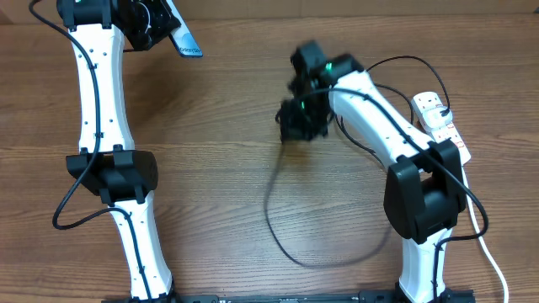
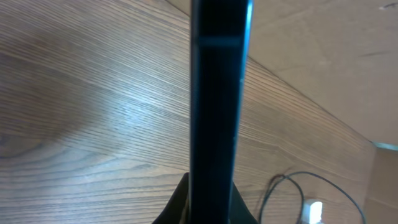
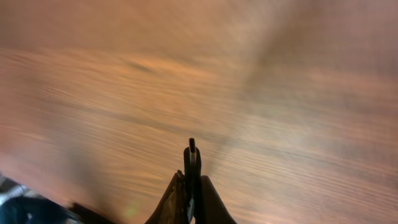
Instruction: Plug charger to phone and switch on socket
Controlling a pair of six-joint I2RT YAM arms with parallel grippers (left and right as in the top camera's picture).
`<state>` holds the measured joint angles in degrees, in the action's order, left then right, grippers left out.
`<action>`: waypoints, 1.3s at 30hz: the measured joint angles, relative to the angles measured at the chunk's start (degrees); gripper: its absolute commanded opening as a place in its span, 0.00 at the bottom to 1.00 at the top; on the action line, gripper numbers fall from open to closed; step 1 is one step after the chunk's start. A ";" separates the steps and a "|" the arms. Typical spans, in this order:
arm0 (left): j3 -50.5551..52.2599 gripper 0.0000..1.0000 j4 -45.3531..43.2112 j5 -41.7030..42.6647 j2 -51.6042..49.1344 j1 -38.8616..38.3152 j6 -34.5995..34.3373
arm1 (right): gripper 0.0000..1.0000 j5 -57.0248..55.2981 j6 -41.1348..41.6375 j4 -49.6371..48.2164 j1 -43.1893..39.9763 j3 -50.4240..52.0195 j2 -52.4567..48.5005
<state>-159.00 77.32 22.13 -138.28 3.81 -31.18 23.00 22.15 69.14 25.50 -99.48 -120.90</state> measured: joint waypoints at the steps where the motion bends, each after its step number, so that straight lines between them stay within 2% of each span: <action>1: 0.00 0.04 0.04 -0.35 0.00 0.00 0.02 | 0.04 0.31 -1.18 0.31 0.00 2.56 0.00; 6: 0.00 0.04 0.04 -1.40 0.00 0.00 0.04 | 0.04 2.05 -7.45 2.58 0.00 11.80 0.00; 10: 0.00 0.04 0.00 -1.42 0.00 0.00 0.04 | 0.05 1.14 -9.57 2.36 0.00 14.78 0.00; 14: 0.00 0.04 0.02 -1.42 0.00 0.00 0.04 | 0.25 -2.45 -8.52 0.76 0.00 14.82 0.00; 19: 0.00 0.04 0.37 -1.42 0.00 0.00 0.04 | 0.37 -6.43 -6.64 -0.35 0.00 14.82 0.00; 21: 0.00 0.04 0.59 -1.44 0.00 0.00 0.04 | 0.36 -7.17 -6.29 -0.24 0.00 14.82 0.00; 25: 0.00 0.04 0.70 -1.44 0.00 0.00 0.04 | 0.23 -8.04 -5.51 0.63 0.17 14.82 0.00; 28: 0.00 0.04 0.70 -1.44 0.00 0.00 0.04 | 0.23 -8.66 -4.68 1.22 0.57 14.80 0.00; 36: 0.00 0.04 0.70 -1.44 0.00 0.00 0.04 | 0.30 -14.53 -1.53 6.49 5.86 10.43 0.00; 39: 0.00 0.04 0.70 -1.44 0.00 0.00 0.04 | 0.27 -18.43 1.27 5.90 8.94 9.18 0.00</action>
<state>-159.00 78.02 20.69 -138.28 3.81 -31.14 4.58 23.42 75.05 34.44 -90.30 -120.90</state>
